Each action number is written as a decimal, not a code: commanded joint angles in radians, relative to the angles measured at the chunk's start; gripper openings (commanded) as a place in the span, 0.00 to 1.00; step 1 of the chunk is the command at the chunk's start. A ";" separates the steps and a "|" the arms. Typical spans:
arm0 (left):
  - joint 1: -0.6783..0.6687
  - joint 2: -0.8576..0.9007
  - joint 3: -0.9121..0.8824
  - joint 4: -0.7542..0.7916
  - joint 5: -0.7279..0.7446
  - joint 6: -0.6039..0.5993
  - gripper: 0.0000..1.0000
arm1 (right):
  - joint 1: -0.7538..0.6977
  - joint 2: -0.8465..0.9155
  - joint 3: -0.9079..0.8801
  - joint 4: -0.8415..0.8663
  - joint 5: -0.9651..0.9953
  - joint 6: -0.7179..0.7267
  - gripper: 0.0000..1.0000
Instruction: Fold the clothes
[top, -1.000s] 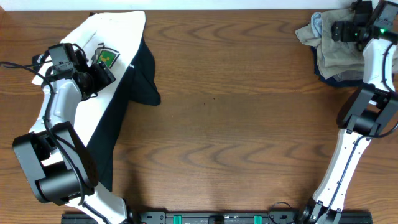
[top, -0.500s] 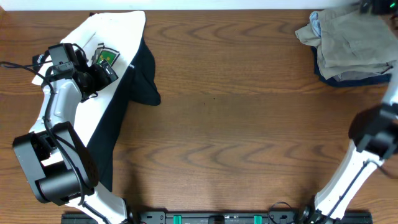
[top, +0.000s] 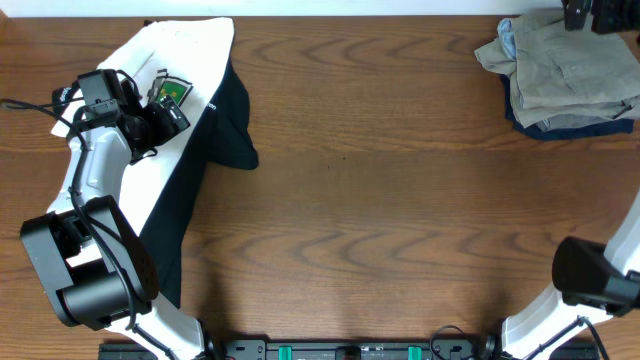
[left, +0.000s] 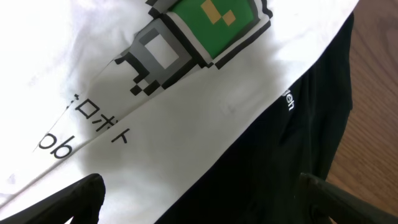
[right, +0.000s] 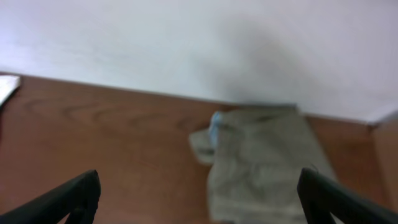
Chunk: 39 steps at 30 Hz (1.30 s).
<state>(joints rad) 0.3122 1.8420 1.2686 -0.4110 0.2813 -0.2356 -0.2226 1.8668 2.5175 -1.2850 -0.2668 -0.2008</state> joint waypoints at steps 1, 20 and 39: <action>-0.001 -0.024 0.012 0.001 -0.006 0.005 0.98 | 0.020 -0.038 0.002 -0.069 -0.008 0.119 0.99; -0.001 -0.024 0.012 0.001 -0.006 0.005 0.98 | 0.029 -0.044 0.001 -0.351 -0.194 0.717 0.99; -0.002 -0.024 0.012 0.001 -0.006 0.005 0.98 | 0.210 -0.261 -0.342 0.073 0.008 0.140 0.99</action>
<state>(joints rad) 0.3122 1.8420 1.2686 -0.4107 0.2813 -0.2356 -0.0410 1.7161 2.3203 -1.3045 -0.2775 0.0860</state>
